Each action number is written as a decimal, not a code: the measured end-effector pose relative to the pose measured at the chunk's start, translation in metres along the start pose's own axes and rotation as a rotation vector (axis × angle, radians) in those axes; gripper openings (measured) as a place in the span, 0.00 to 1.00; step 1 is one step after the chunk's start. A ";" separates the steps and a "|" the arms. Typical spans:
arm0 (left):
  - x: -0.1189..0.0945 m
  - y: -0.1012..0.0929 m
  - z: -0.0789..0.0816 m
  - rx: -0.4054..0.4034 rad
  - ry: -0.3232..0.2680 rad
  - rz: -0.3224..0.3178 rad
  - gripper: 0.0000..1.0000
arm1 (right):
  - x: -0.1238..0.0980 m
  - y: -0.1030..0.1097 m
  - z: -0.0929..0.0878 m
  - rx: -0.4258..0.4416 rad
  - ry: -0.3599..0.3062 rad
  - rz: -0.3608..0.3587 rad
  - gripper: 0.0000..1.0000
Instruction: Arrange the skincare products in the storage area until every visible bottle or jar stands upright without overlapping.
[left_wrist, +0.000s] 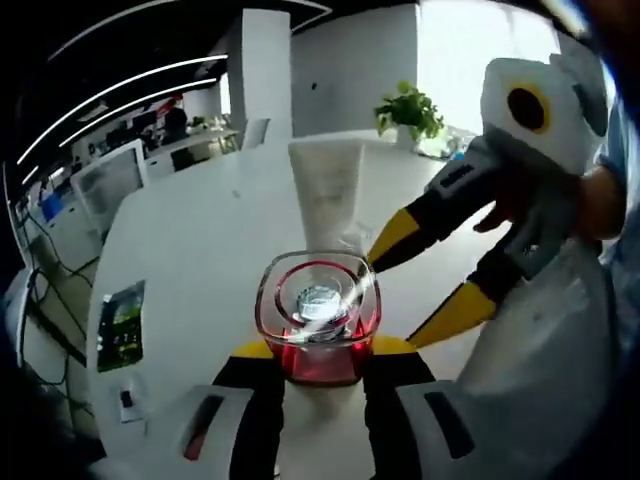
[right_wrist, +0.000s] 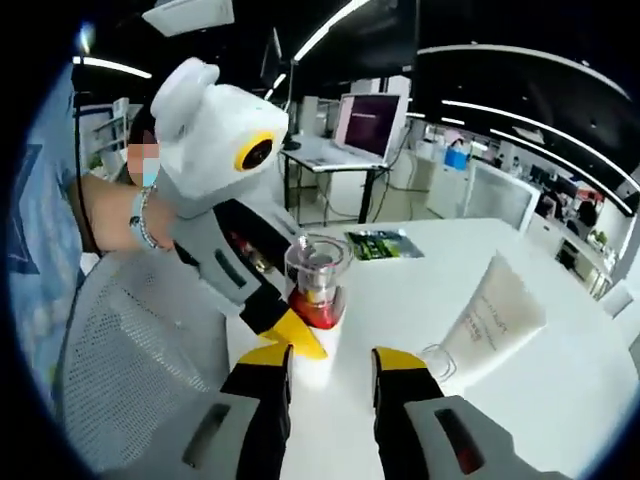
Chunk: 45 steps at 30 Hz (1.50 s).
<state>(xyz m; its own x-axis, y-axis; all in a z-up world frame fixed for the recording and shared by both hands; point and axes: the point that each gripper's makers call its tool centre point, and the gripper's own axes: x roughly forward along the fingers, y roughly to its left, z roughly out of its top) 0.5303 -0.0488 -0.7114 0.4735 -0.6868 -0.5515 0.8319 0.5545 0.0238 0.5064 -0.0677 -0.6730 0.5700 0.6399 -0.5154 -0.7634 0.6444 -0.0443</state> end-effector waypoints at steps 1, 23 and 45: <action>0.000 0.000 0.000 -0.001 -0.008 -0.010 0.30 | -0.002 0.000 0.012 0.033 -0.063 0.010 0.27; -0.005 -0.001 -0.021 -0.126 0.085 -0.094 0.34 | 0.018 0.002 0.024 -0.060 -0.004 0.061 0.32; 0.002 0.000 -0.029 -0.296 0.133 -0.101 0.25 | 0.036 0.003 0.027 -0.280 0.390 0.267 0.26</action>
<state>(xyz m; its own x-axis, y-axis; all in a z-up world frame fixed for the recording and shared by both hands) 0.5228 -0.0363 -0.7366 0.3354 -0.6887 -0.6428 0.7434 0.6126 -0.2684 0.5325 -0.0314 -0.6689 0.2310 0.5290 -0.8166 -0.9481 0.3108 -0.0669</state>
